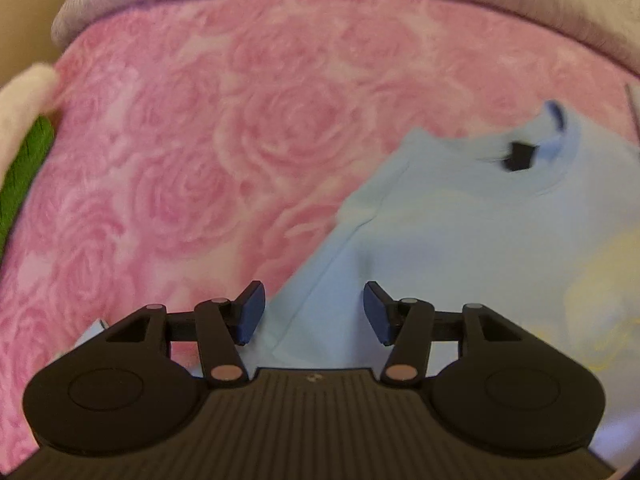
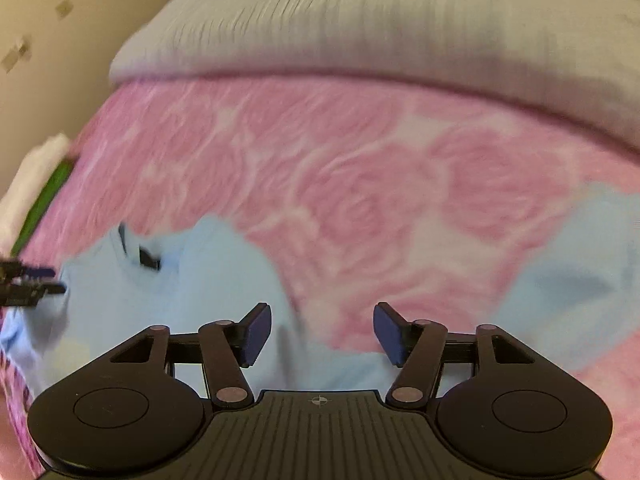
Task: Fold clothes
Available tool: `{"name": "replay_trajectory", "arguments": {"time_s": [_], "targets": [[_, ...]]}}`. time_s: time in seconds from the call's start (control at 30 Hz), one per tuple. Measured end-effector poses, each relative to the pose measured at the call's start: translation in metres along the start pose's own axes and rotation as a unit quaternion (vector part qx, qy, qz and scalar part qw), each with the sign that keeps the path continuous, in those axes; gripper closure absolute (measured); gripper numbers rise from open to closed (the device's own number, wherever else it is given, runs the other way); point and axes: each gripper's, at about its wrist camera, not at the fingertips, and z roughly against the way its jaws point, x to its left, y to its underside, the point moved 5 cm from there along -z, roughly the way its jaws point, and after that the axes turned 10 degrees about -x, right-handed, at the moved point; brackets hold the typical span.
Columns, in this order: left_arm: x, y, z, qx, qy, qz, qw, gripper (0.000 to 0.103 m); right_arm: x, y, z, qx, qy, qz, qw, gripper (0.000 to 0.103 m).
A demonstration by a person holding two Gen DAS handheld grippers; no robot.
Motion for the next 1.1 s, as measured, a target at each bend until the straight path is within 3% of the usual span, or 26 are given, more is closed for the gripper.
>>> {"name": "replay_trajectory", "arguments": {"time_s": [0.03,0.13,0.17,0.23,0.3,0.37,0.6,0.7,0.73,0.8,0.87,0.9,0.97,1.1], "targets": [[0.003,0.003,-0.003,0.000,0.004,0.008,1.0000,0.054,-0.001,0.003,-0.011,0.008,-0.003,-0.005,1.000,0.042],[0.003,0.009,-0.004,-0.009,0.018,0.020,0.9996,0.077,-0.005,0.014,-0.037,0.021,-0.017,-0.029,0.999,0.042],[0.001,0.011,-0.002,-0.013,0.022,0.021,0.9995,0.091,-0.004,0.018,-0.042,0.026,-0.027,-0.041,0.998,0.059],[-0.007,0.008,0.000,-0.019,0.023,0.006,0.9995,0.098,0.003,0.025,-0.046,0.024,-0.034,-0.036,0.998,0.099],[-0.012,0.002,0.005,-0.029,0.016,-0.011,0.9994,0.100,0.014,0.028,-0.043,0.011,-0.032,-0.008,0.999,0.100],[-0.017,-0.014,0.016,-0.054,0.025,-0.011,0.9982,0.100,0.014,0.025,-0.022,-0.029,-0.011,-0.011,0.999,0.100],[-0.085,-0.121,0.044,-0.168,0.083,-0.052,0.9810,0.099,-0.027,-0.004,0.100,-0.166,0.075,-0.041,0.982,0.101],[-0.126,-0.180,0.034,-0.205,0.105,-0.046,0.9720,0.087,-0.057,-0.027,0.138,-0.214,0.133,-0.063,0.966,0.100],[-0.139,-0.196,0.028,-0.212,0.095,-0.046,0.9716,0.082,-0.070,-0.036,0.147,-0.226,0.149,-0.083,0.959,0.098],[-0.157,-0.215,0.021,-0.220,0.065,-0.053,0.9719,0.083,-0.097,-0.048,0.160,-0.246,0.175,-0.118,0.946,0.082],[-0.169,-0.216,0.019,-0.208,0.064,-0.055,0.9744,0.081,-0.118,-0.051,0.183,-0.279,0.202,-0.137,0.929,0.051],[-0.173,-0.209,0.021,-0.202,0.071,-0.055,0.9753,0.081,-0.131,-0.042,0.193,-0.281,0.212,-0.149,0.924,0.047],[-0.176,-0.189,0.021,-0.180,0.072,-0.064,0.9790,0.081,-0.155,-0.023,0.211,-0.281,0.230,-0.173,0.916,0.045],[-0.180,-0.134,0.021,-0.124,0.075,-0.049,0.9882,0.081,-0.211,0.049,0.208,-0.195,0.234,-0.263,0.916,0.046]]}}
